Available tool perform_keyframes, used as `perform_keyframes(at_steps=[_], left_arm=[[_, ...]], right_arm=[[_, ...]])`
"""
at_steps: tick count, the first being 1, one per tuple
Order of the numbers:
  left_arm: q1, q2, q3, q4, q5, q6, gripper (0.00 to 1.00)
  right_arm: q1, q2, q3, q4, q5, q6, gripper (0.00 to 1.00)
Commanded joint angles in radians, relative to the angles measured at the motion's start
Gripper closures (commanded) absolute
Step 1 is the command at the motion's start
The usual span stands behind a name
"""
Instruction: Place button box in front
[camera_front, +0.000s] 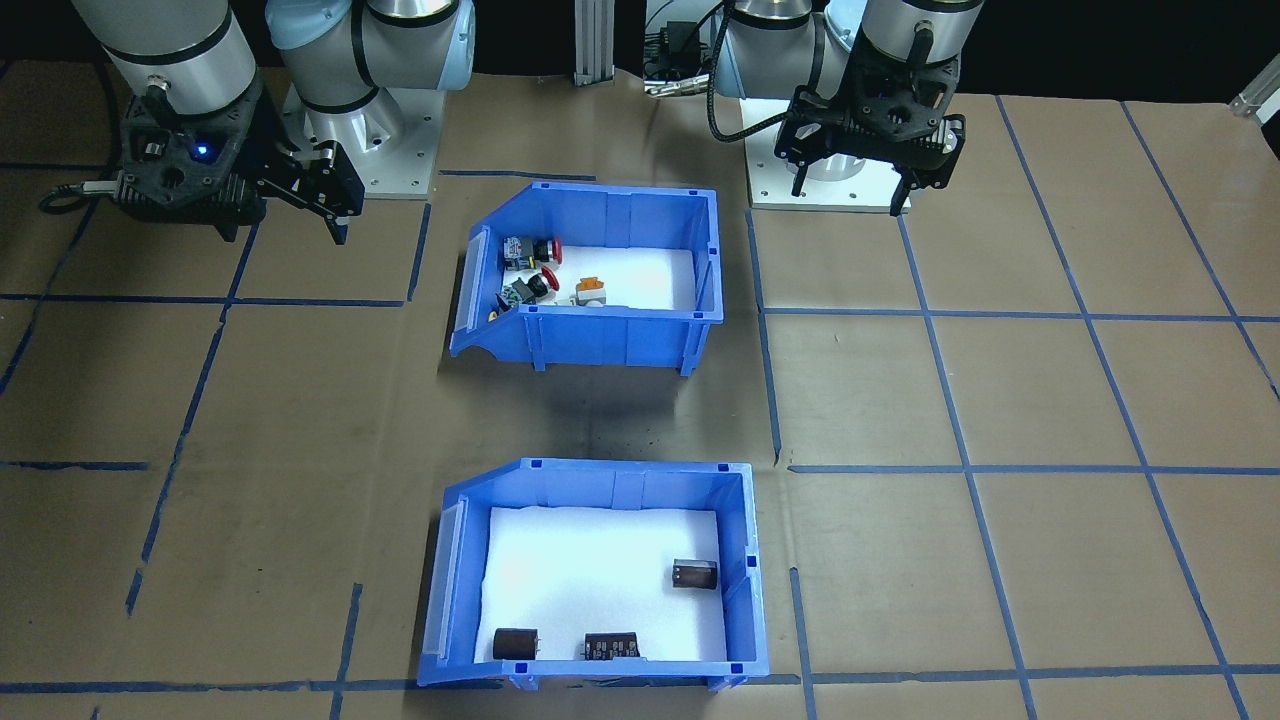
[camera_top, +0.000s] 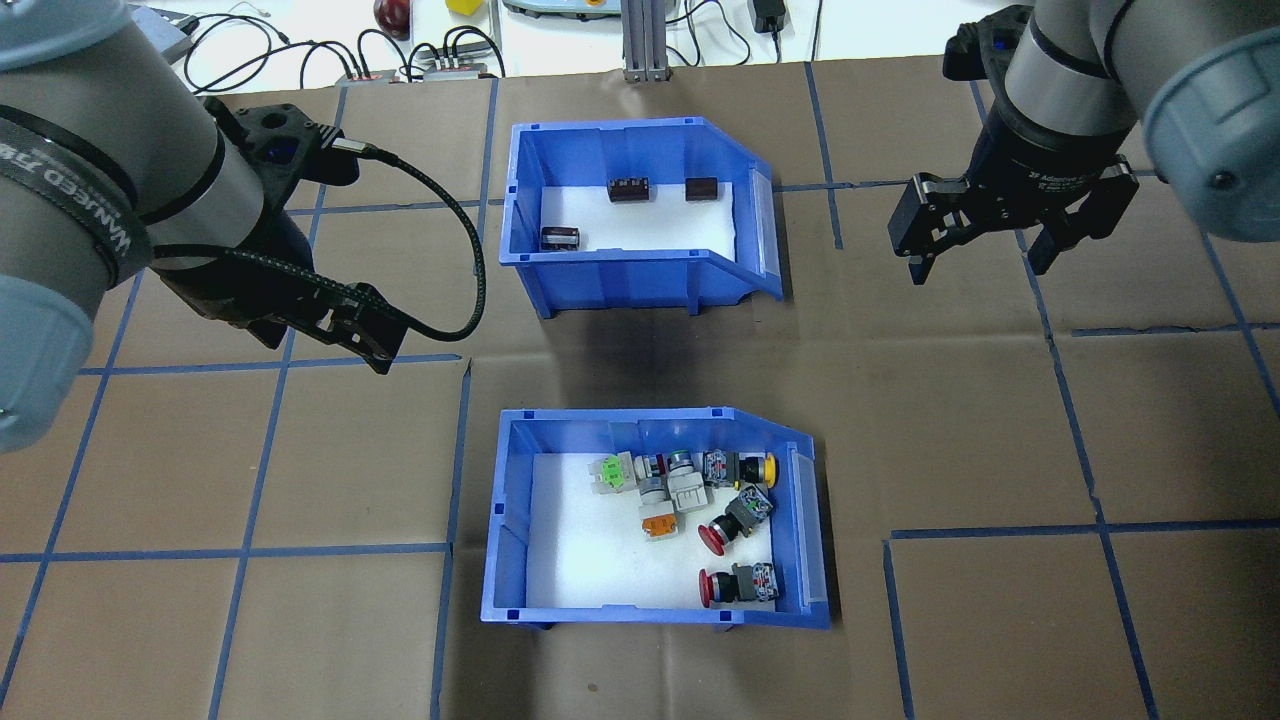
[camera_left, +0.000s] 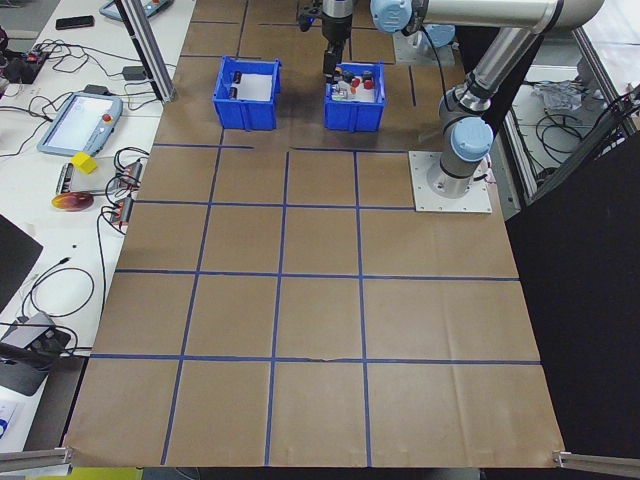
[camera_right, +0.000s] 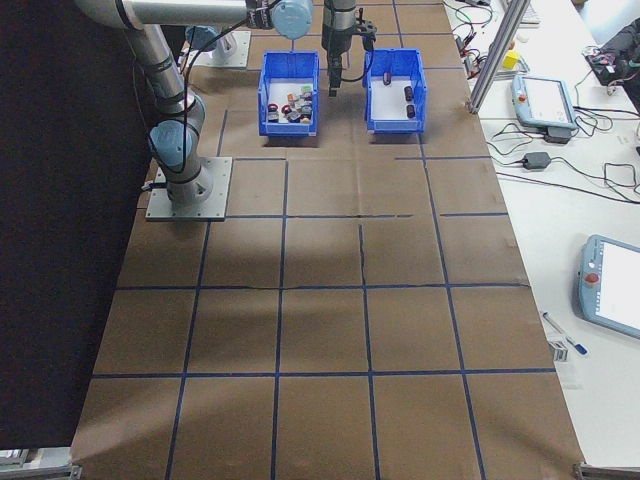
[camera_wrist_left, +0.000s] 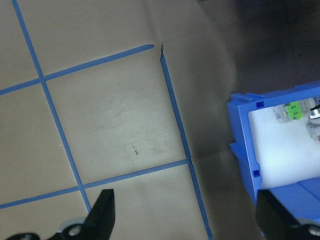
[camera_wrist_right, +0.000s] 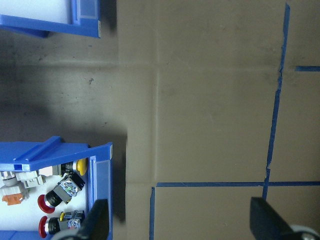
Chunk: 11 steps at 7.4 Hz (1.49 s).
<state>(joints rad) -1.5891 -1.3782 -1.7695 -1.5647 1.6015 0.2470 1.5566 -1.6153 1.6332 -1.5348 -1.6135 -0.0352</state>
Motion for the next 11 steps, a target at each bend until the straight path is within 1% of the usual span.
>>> perform_keyframes(at_steps=[1, 3, 4, 5, 6, 8, 9, 10, 11], left_arm=[[0.0, 0.001, -0.001, 0.002, 0.0, 0.0, 0.02], [0.0, 0.004, -0.004, 0.002, -0.002, 0.001, 0.01], [-0.002, 0.022, -0.007, 0.0, -0.002, 0.0, 0.01], [0.0, 0.016, -0.011, 0.002, -0.008, -0.008, 0.01], [0.0, -0.001, -0.007, 0.011, -0.033, -0.017, 0.01], [-0.002, 0.005, -0.01, 0.026, -0.035, -0.032, 0.01], [-0.002, 0.011, -0.016, 0.026, -0.032, -0.149, 0.01], [-0.002, 0.001, -0.015, 0.028, -0.026, -0.325, 0.01], [0.0, -0.01, -0.018, 0.035, -0.034, -0.527, 0.01]], right_arm=[[0.002, -0.002, -0.001, 0.001, 0.0, 0.001, 0.0], [0.002, -0.002, 0.001, 0.001, 0.001, 0.001, 0.0], [0.002, 0.0, 0.004, 0.001, -0.002, 0.0, 0.0], [0.002, 0.001, 0.004, 0.001, 0.001, 0.0, 0.0], [0.002, 0.003, -0.001, 0.001, 0.0, 0.0, 0.0], [0.005, 0.005, -0.009, 0.001, 0.003, 0.0, 0.0], [0.006, 0.02, -0.013, -0.001, 0.003, -0.002, 0.0], [0.006, 0.047, -0.039, -0.001, 0.003, -0.037, 0.0], [0.01, 0.101, -0.086, 0.002, 0.003, -0.086, 0.0]])
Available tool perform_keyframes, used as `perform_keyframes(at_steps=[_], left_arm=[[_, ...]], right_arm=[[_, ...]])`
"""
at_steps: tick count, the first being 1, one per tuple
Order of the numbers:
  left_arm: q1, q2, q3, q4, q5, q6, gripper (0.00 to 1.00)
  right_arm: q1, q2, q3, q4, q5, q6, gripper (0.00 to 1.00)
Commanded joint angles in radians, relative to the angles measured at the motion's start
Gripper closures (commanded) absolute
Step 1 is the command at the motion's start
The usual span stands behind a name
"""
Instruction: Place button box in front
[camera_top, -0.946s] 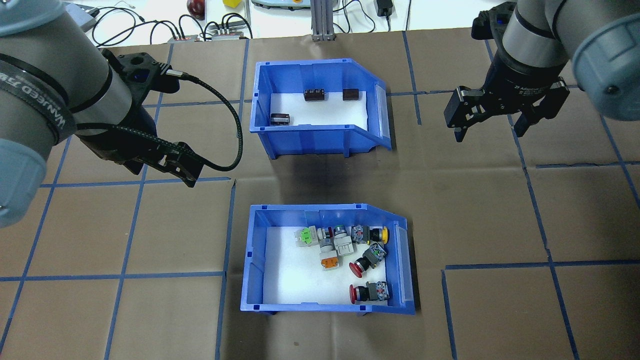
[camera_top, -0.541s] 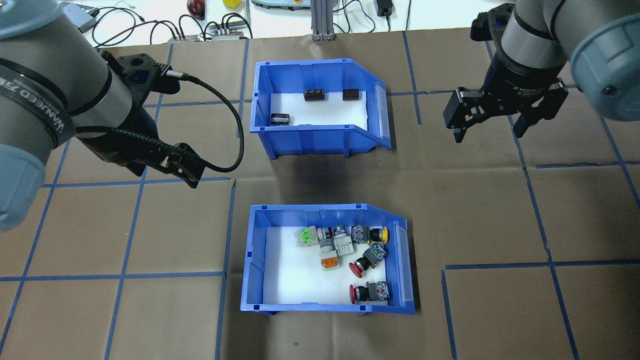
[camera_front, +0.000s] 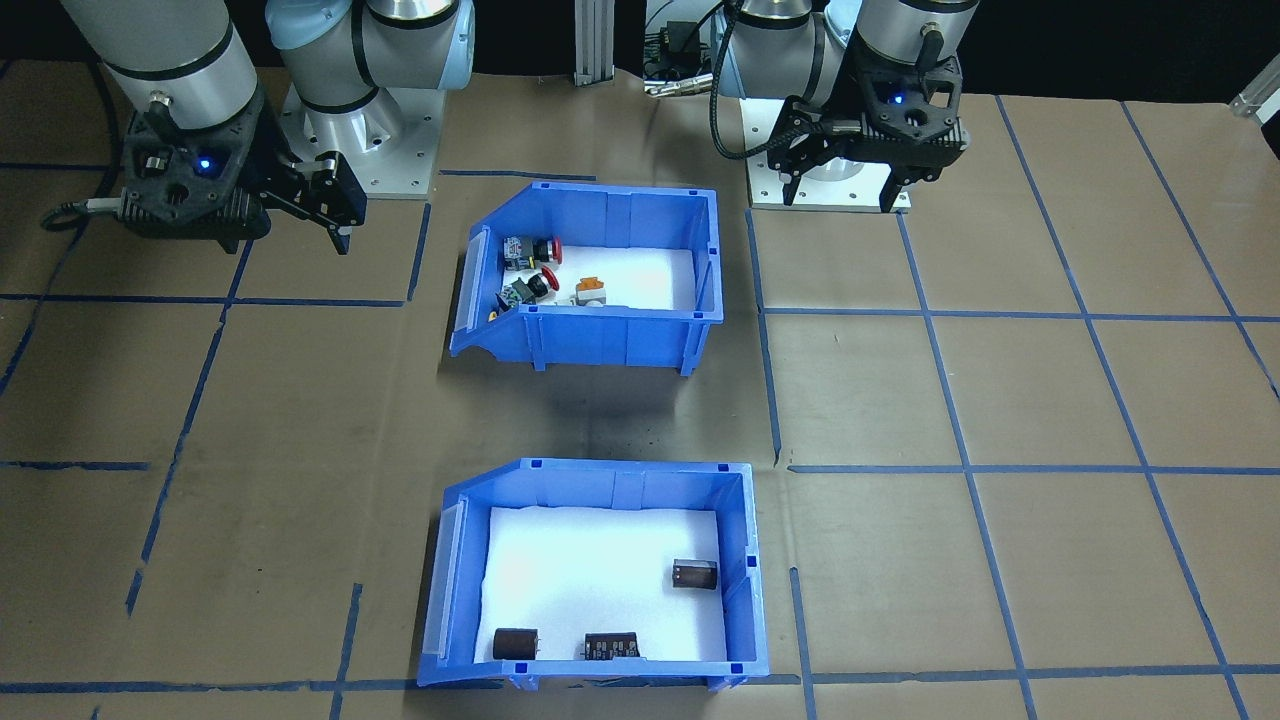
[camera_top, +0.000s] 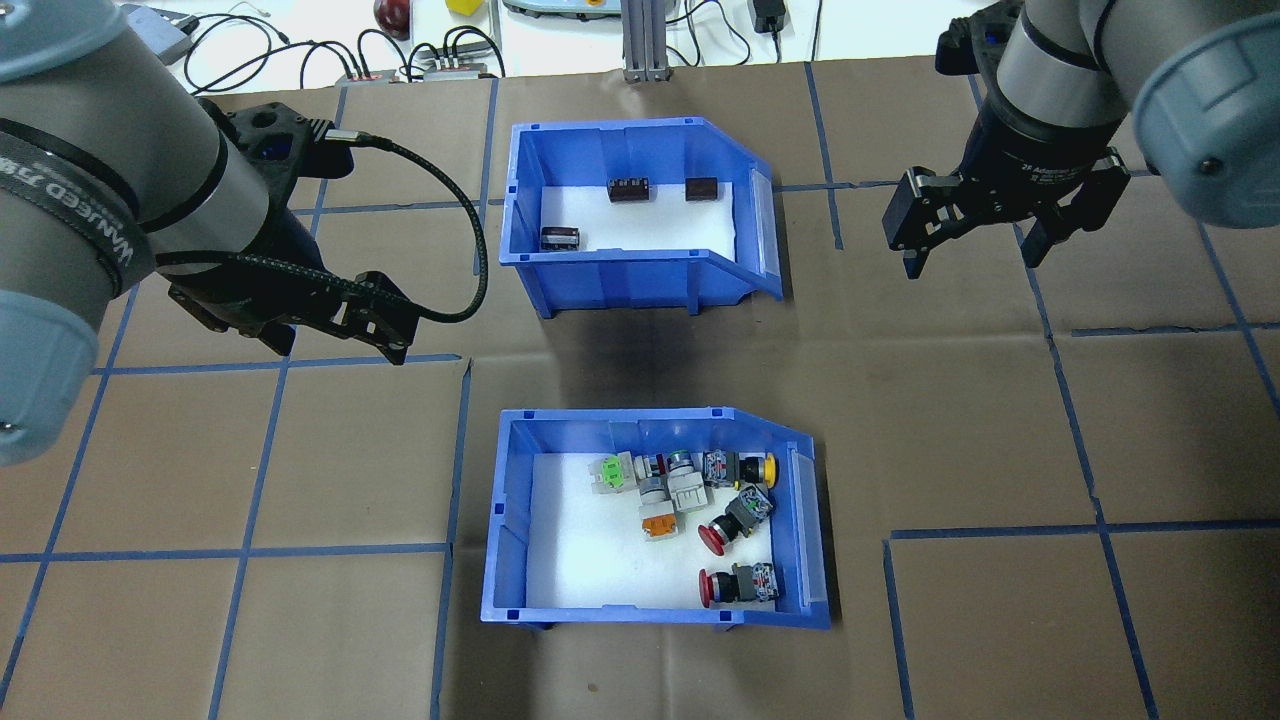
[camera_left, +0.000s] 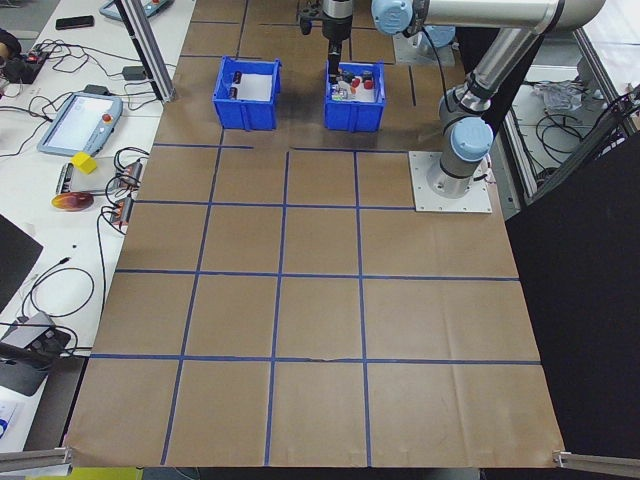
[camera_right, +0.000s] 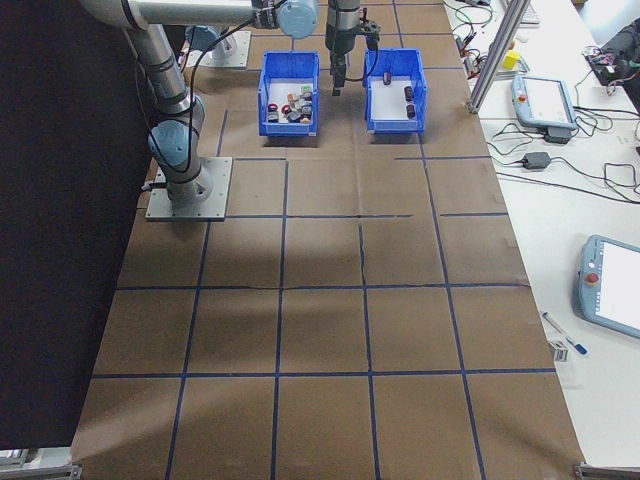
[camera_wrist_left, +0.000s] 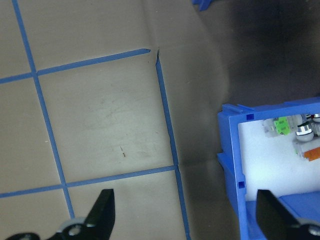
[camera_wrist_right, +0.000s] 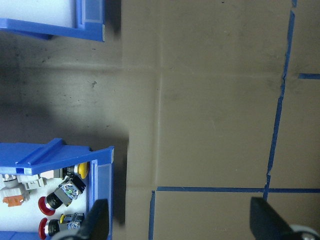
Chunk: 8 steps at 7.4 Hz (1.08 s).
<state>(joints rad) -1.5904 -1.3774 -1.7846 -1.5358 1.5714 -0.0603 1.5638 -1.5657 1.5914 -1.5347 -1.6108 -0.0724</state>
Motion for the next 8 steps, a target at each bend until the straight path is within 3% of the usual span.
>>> perform_keyframes(at_steps=[1, 3, 4, 8], left_arm=[[-0.003, -0.018, -0.027, 0.023, -0.007, -0.378, 0.01], [-0.041, 0.006, -0.116, 0.036, -0.008, -0.809, 0.01], [-0.106, 0.005, -0.133, 0.036, -0.004, -0.98, 0.01], [-0.408, -0.021, -0.257, 0.135, -0.005, -1.641, 0.01]], right_arm=[[0.008, 0.102, -0.104, 0.004, 0.009, -0.12, 0.0], [0.01, 0.165, -0.145, 0.005, -0.001, -0.305, 0.0], [0.019, 0.176, -0.148, 0.001, 0.0, -0.411, 0.0], [0.211, 0.297, -0.146, -0.278, -0.003, -0.845, 0.0]])
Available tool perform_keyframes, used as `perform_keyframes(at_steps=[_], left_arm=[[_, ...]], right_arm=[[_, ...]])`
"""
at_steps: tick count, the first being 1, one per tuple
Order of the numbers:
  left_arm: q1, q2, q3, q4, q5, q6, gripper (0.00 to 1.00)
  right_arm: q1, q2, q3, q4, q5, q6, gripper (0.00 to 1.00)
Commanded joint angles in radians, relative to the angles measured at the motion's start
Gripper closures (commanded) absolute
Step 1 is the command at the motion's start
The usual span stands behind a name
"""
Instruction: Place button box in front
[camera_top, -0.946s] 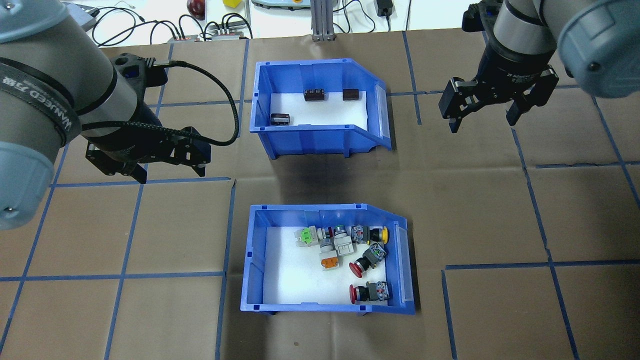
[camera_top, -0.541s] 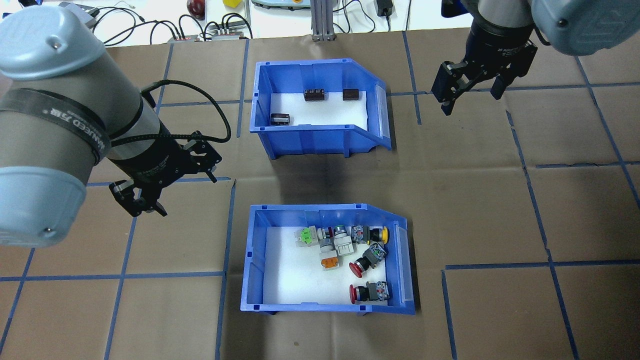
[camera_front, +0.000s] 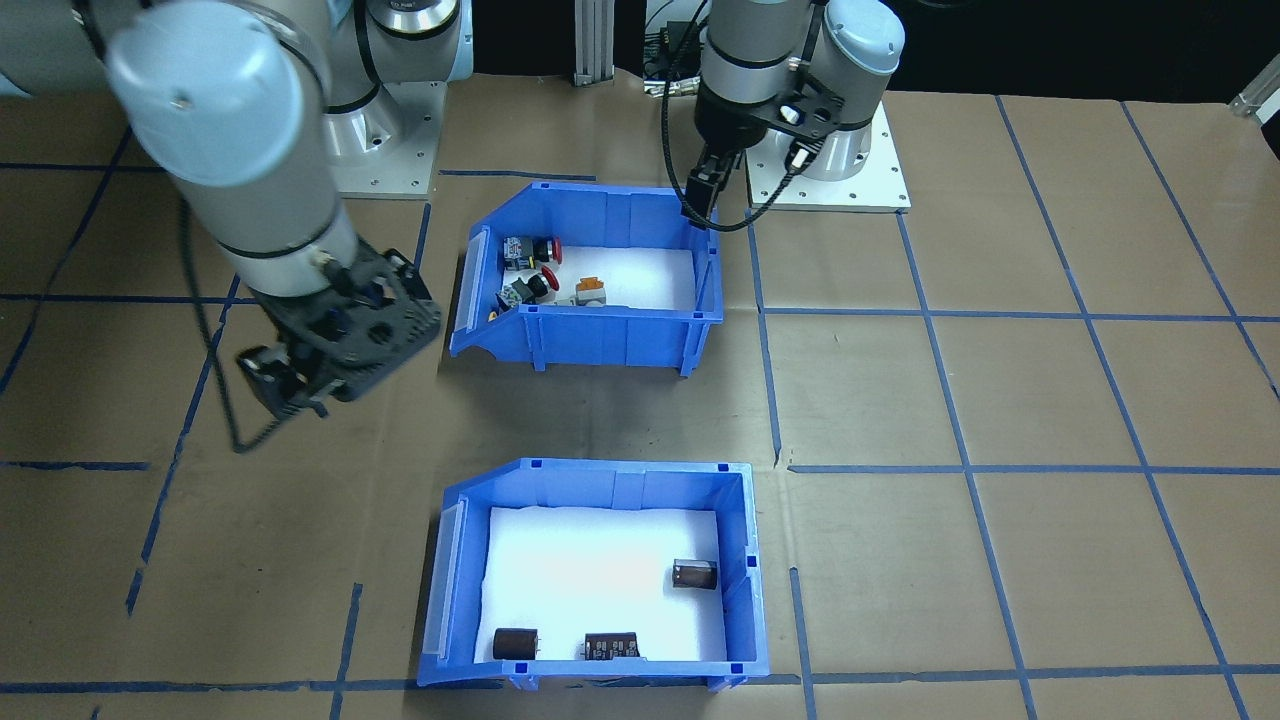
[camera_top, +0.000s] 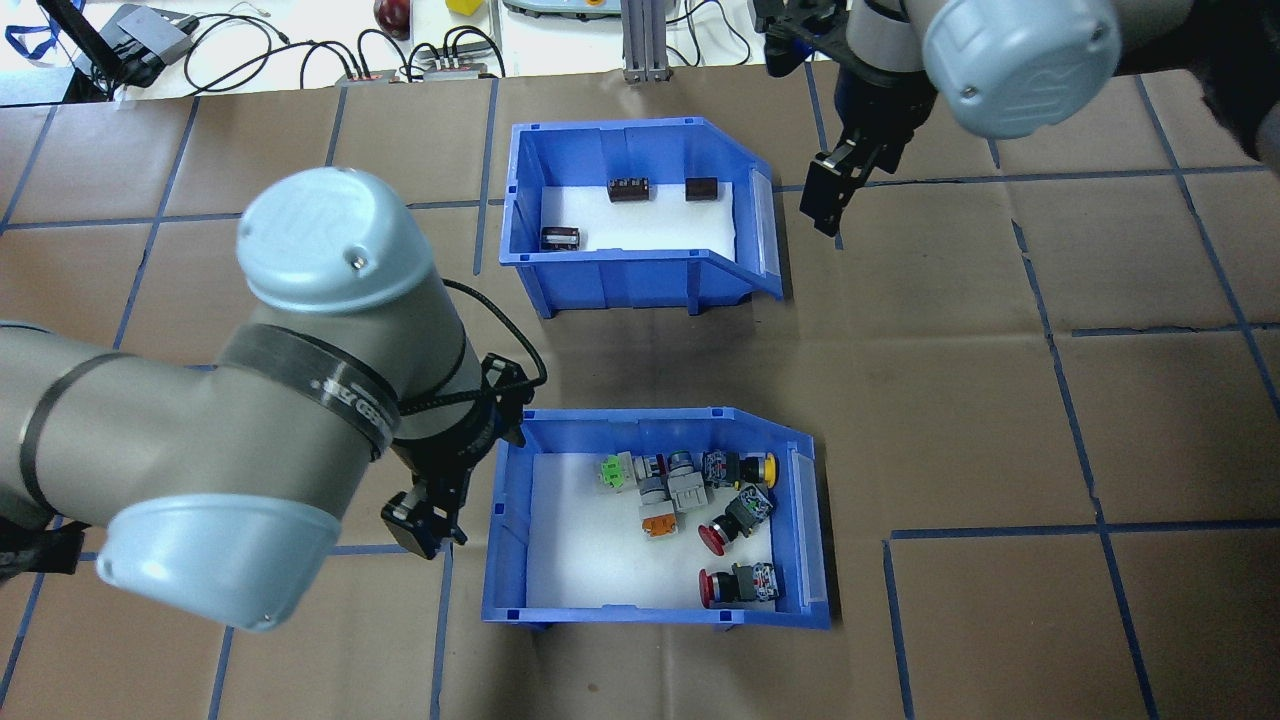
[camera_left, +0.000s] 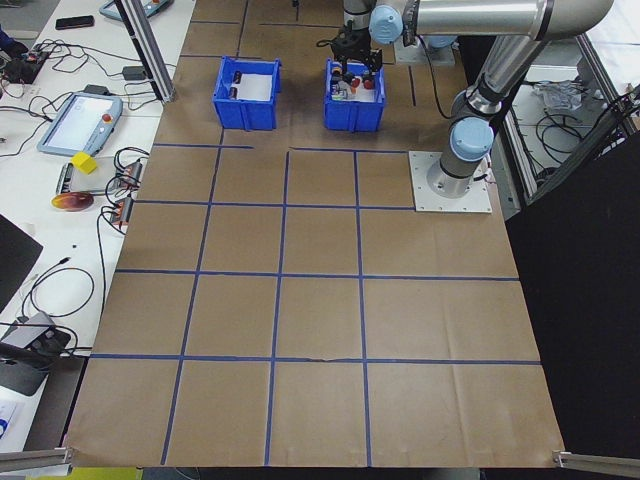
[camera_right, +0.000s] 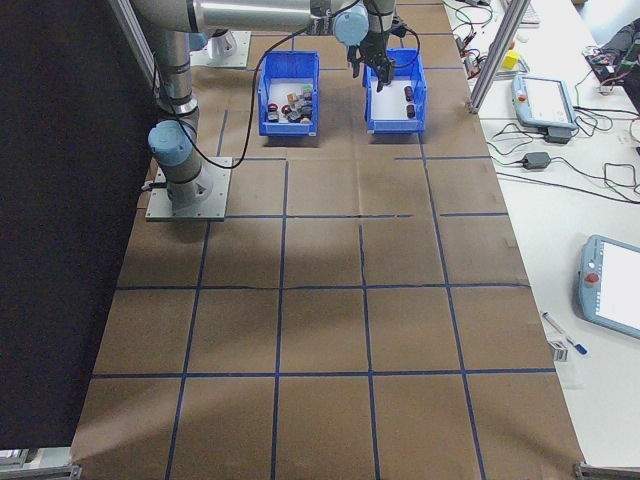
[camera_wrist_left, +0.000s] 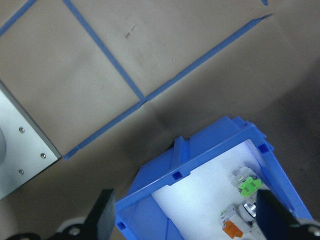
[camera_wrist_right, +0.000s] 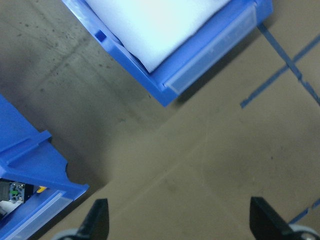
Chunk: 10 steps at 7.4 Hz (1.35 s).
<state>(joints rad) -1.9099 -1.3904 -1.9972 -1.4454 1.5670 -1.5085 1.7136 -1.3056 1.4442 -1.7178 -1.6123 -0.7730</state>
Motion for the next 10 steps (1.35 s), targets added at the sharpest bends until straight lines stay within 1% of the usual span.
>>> perform_keyframes(at_steps=[1, 2, 3, 4, 5, 6, 7, 8, 9, 10], left_arm=[[-0.13, -0.021, -0.072, 0.071, -0.001, -0.244, 0.01], [-0.138, -0.025, -0.095, 0.085, -0.004, -0.306, 0.01], [-0.153, -0.024, -0.118, 0.1, -0.004, -0.323, 0.01], [-0.184, -0.025, -0.153, 0.168, -0.002, -0.399, 0.02], [-0.192, -0.032, -0.185, 0.278, -0.002, -0.406, 0.01], [-0.195, -0.047, -0.196, 0.324, -0.004, -0.416, 0.01], [-0.199, -0.076, -0.204, 0.341, -0.033, -0.421, 0.01], [-0.204, -0.097, -0.212, 0.35, -0.059, -0.423, 0.01], [-0.208, -0.116, -0.212, 0.358, -0.061, -0.432, 0.02], [-0.222, -0.131, -0.213, 0.371, -0.083, -0.452, 0.02]], right_arm=[[0.099, 0.06, -0.002, -0.133, 0.0, -0.242, 0.0], [0.134, 0.087, -0.011, -0.158, 0.0, -0.318, 0.0], [0.173, 0.129, -0.037, -0.16, 0.0, -0.386, 0.0], [0.213, 0.176, -0.079, -0.16, 0.011, -0.391, 0.0], [0.245, 0.231, -0.129, -0.16, 0.014, -0.391, 0.0], [0.274, 0.29, -0.183, -0.16, 0.011, -0.381, 0.0], [0.303, 0.331, -0.197, -0.161, 0.003, -0.379, 0.0], [0.317, 0.342, -0.18, -0.163, 0.003, -0.376, 0.0], [0.317, 0.344, -0.165, -0.163, 0.003, -0.37, 0.0], [0.317, 0.353, -0.145, -0.166, 0.002, -0.371, 0.0]])
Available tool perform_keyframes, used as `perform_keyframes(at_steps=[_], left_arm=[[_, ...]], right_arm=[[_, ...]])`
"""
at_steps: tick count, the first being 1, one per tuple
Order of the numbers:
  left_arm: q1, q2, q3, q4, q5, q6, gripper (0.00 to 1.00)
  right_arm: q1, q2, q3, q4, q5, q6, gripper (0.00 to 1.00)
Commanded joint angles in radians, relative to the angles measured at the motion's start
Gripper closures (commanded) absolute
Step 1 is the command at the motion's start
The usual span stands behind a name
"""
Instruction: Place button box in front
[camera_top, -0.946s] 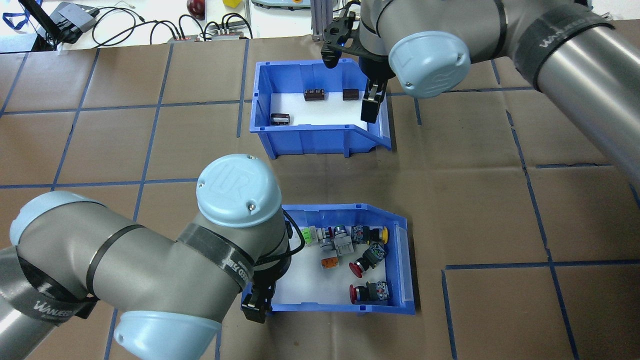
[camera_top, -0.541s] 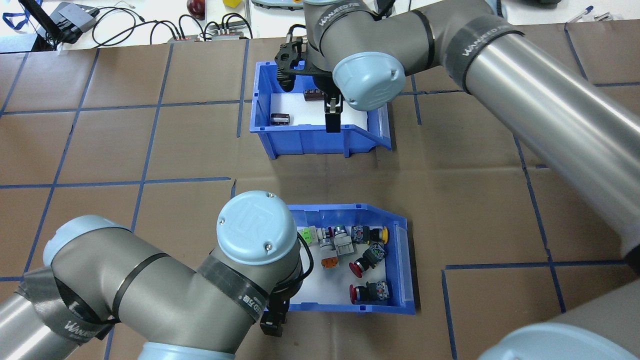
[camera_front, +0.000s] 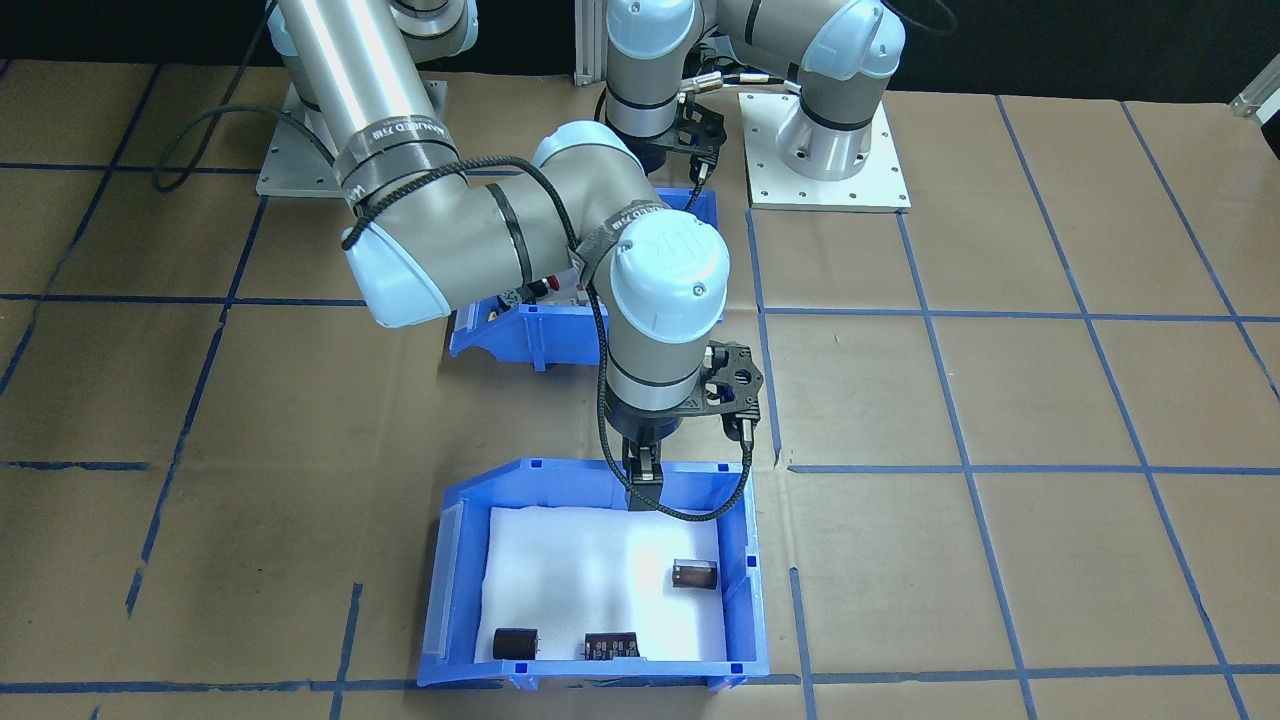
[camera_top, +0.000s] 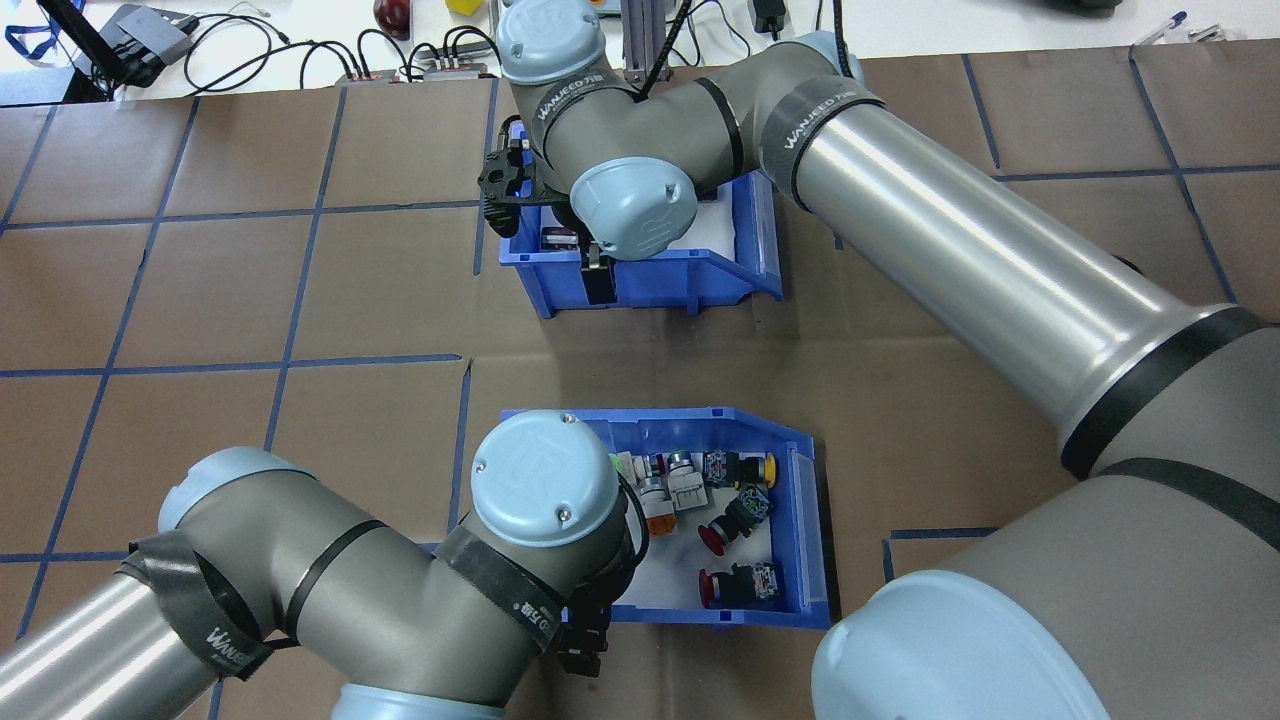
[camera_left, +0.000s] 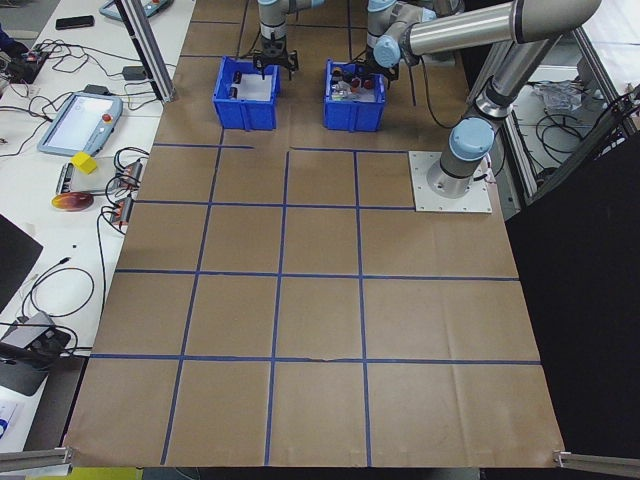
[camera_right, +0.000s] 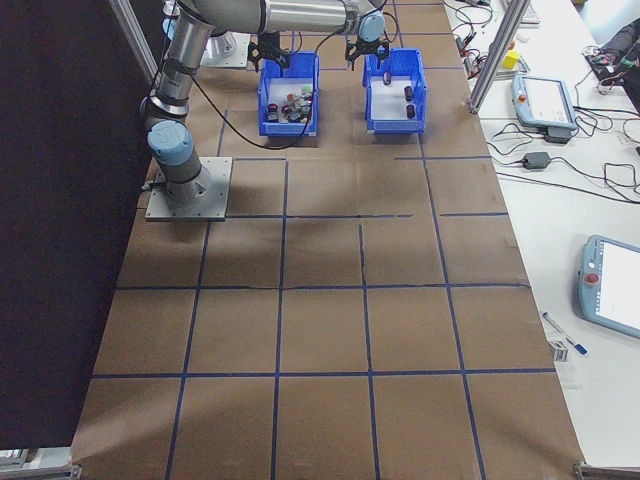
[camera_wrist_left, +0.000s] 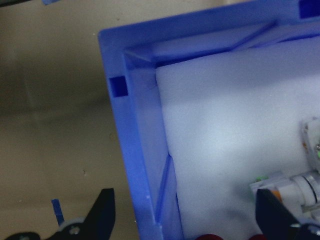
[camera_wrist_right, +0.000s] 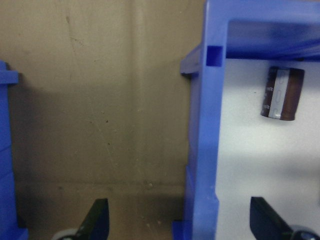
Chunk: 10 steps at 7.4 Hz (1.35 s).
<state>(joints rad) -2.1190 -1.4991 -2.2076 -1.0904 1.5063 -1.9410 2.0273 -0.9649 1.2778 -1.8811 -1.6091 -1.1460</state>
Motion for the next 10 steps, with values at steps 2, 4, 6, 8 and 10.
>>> perform_keyframes(at_steps=[2, 4, 6, 8, 10], left_arm=[[-0.035, -0.042, -0.001, 0.032, -0.04, -0.02, 0.32], [-0.035, -0.041, -0.006, 0.038, -0.041, -0.016, 0.93], [-0.035, -0.04, -0.004, 0.038, -0.04, -0.016, 1.0], [-0.035, -0.017, -0.001, 0.038, -0.034, -0.009, 1.0], [-0.033, 0.002, 0.009, 0.038, -0.026, -0.009, 1.0]], right_arm=[[0.004, 0.032, 0.041, -0.108, 0.006, 0.023, 0.04], [0.005, 0.029, 0.035, -0.11, -0.006, 0.032, 0.67], [0.005, 0.026, 0.038, -0.112, -0.012, 0.031, 0.88], [0.005, 0.014, 0.028, -0.112, -0.09, 0.025, 0.94], [-0.021, -0.04, 0.032, -0.109, -0.097, 0.014, 0.94]])
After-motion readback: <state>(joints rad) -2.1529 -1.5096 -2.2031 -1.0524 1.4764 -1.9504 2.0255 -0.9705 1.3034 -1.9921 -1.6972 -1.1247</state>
